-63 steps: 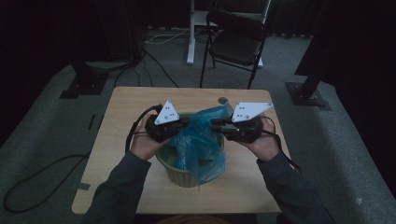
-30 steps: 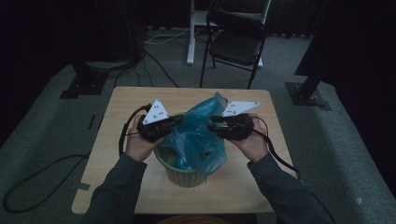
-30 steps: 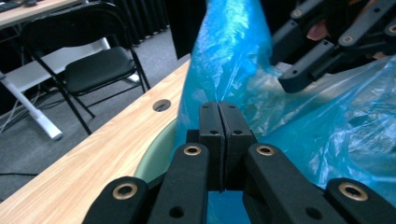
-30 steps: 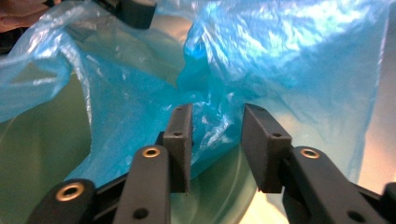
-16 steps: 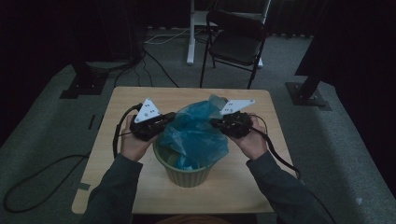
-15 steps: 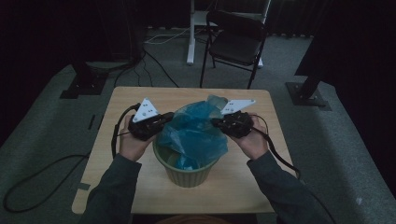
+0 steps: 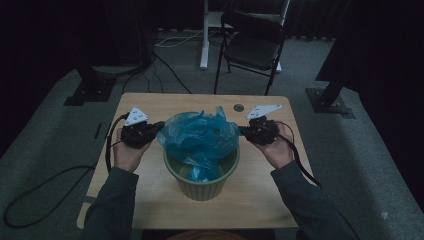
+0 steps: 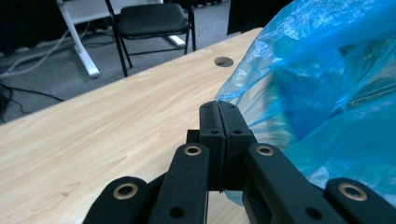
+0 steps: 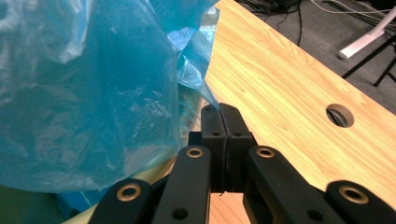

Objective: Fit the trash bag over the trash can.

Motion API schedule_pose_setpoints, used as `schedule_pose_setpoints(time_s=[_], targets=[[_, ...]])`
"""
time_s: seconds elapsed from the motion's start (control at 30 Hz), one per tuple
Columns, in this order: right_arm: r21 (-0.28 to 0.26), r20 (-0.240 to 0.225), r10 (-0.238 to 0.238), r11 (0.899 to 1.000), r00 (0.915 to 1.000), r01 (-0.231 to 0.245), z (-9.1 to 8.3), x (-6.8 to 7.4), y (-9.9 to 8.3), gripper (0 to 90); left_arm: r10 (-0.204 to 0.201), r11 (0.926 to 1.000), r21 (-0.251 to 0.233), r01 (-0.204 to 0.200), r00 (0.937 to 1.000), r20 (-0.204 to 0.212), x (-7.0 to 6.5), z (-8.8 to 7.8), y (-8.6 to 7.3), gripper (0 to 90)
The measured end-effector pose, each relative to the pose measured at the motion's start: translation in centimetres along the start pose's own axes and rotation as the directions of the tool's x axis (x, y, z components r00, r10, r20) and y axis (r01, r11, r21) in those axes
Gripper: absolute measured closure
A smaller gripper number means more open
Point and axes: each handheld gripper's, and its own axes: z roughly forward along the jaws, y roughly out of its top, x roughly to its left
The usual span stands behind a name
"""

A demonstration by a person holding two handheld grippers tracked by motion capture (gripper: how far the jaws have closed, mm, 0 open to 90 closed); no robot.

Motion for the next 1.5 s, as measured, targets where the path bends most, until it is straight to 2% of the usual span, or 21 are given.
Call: schedule_pose_setpoints(time_s=[0.1, 0.2, 0.3, 0.43, 0.53, 0.63, 0.93, 1.07, 1.17, 1.3, 1.5], targets=[[-0.005, -0.023, 0.002, 1.000, 0.9997, -0.002, 0.3, -0.1, 0.1, 90.0, 0.009, 0.9998, 0.015, -0.009, 0.9998, 0.016, -0.2, 0.7, 0.2, 89.2], [0.003, -0.024, -0.005, 1.000, 0.9997, 0.005, 0.9, -0.1, 0.2, 90.0, 0.014, 0.9997, 0.021, -0.015, 0.9995, 0.030, -0.5, 1.6, 0.4, 89.1], [0.021, -0.028, -0.001, 1.000, 0.9996, 0.001, 1.6, -0.4, 0.0, 90.0, 0.000, 0.9990, 0.044, -0.002, 0.9992, 0.039, -0.4, 2.5, 0.2, 89.1], [0.054, -0.034, 0.020, 0.998, 0.9992, -0.018, 2.6, -0.8, -1.0, 90.0, -0.020, 0.9968, 0.078, 0.016, 0.9984, 0.052, -0.2, 3.4, -0.5, 89.2], [0.068, -0.055, 0.048, 0.997, 0.9974, -0.044, 3.0, -1.1, -1.9, 90.0, -0.025, 0.9954, 0.094, 0.019, 0.9980, 0.059, -0.3, 3.7, -1.0, 89.1], [0.087, -0.070, 0.055, 0.995, 0.9961, -0.049, 3.2, -0.9, -2.7, 90.0, -0.030, 0.9940, 0.107, 0.023, 0.9977, 0.061, -0.3, 3.7, -1.6, 89.1], [0.124, -0.083, 0.059, 0.991, 0.9948, -0.049, 2.9, -0.7, -3.9, 90.0, -0.075, 0.9887, 0.134, 0.067, 0.9959, 0.051, 0.6, 2.7, -3.7, 89.1], [0.130, -0.096, 0.062, 0.990, 0.9935, -0.050, 2.8, -0.6, -4.3, 90.0, -0.087, 0.9888, 0.127, 0.079, 0.9948, 0.054, 0.6, 1.9, -4.0, 89.1], [0.114, -0.108, 0.055, 0.993, 0.9926, -0.042, 2.2, -0.3, -4.4, 90.0, -0.084, 0.9903, 0.117, 0.075, 0.9940, 0.071, 0.2, 1.0, -4.1, 89.0], [0.076, -0.149, 0.027, 0.997, 0.9885, -0.016, 1.0, 0.4, -4.3, 87.2, -0.053, 0.9940, 0.100, 0.044, 0.9941, 0.095, -0.9, -0.4, -4.1, 85.6], [0.042, -0.161, -0.005, 0.999, 0.9869, 0.012, -0.2, 1.0, -4.0, 84.6, -0.024, 0.9967, 0.079, 0.015, 0.9930, 0.116, -1.9, -1.4, -4.1, 81.3]])
